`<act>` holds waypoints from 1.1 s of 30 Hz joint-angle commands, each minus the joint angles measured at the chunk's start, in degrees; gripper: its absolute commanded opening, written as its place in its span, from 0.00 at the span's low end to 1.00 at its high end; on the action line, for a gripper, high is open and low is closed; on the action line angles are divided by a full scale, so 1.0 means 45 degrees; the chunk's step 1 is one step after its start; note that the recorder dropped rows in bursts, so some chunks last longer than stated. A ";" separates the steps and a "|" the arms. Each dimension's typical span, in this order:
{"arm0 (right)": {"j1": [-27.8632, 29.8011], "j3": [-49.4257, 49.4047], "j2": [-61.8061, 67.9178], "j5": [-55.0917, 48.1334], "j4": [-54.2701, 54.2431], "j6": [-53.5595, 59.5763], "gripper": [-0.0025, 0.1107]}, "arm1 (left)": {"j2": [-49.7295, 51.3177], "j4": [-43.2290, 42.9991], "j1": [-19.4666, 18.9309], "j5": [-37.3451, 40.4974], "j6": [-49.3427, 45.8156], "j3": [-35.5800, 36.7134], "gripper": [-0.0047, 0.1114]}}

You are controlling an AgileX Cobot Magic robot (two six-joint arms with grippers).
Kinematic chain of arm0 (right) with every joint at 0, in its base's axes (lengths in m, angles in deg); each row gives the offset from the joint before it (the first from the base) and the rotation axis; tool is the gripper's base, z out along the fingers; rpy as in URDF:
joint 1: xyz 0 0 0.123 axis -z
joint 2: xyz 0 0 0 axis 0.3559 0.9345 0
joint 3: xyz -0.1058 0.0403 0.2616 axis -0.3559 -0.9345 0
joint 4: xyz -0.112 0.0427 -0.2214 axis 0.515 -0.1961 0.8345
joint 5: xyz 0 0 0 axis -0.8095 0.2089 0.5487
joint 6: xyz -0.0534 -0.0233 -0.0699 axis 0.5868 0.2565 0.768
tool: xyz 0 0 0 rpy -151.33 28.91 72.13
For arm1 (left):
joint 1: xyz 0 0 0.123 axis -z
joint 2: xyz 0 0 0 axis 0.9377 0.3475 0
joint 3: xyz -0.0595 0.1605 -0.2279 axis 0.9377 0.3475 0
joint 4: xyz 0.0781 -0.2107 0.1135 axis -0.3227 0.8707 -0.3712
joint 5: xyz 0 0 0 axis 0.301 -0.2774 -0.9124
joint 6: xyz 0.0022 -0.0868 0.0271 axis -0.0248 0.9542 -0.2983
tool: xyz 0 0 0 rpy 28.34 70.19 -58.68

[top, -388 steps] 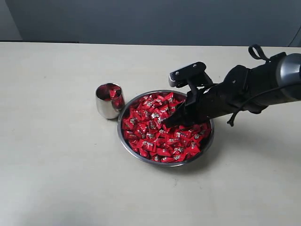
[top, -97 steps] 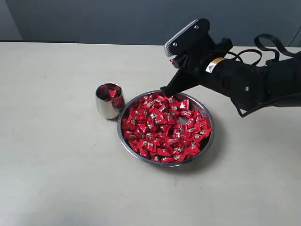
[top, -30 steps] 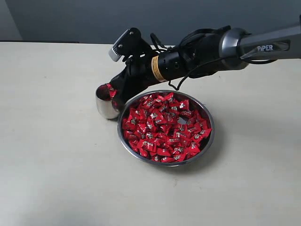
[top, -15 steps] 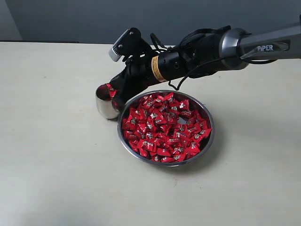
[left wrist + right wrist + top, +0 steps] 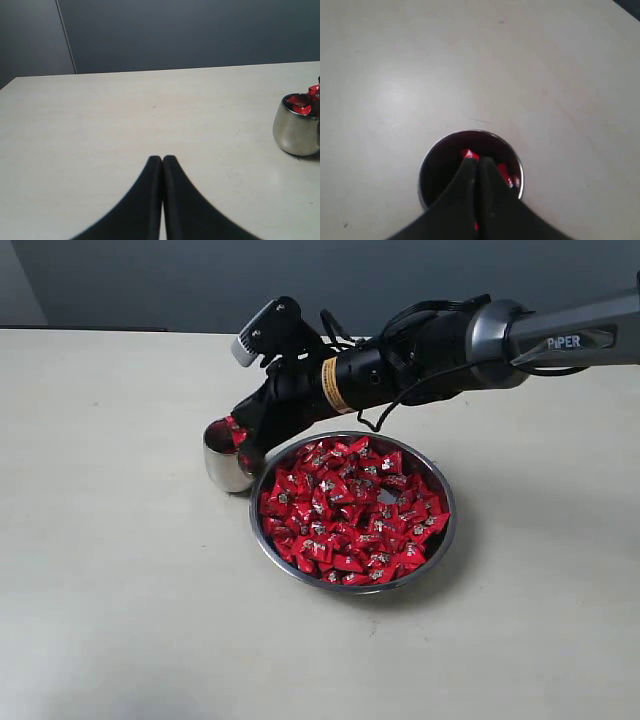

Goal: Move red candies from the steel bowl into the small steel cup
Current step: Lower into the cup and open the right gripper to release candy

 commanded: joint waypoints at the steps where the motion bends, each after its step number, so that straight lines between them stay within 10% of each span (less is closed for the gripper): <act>1: -0.0281 0.0082 -0.0011 -0.0211 -0.0155 0.0175 0.01 | -0.0057 0.0035 -0.0007 -0.0025 0.0021 0.0049 0.04; 17: -0.0759 0.0223 0.0010 -0.1408 -0.0201 0.0223 0.02 | -0.0057 0.0035 -0.0007 -0.0025 0.0021 0.0049 0.04; 24: -0.0759 0.0223 0.0010 -0.1557 -0.0201 0.0143 0.32 | -0.0057 0.0035 -0.0007 -0.0025 0.0021 0.0049 0.04; 33: -0.0759 0.0223 0.0010 -0.2327 -0.0308 -0.0209 0.33 | -0.0057 0.0035 -0.0007 -0.0025 0.0021 0.0049 0.04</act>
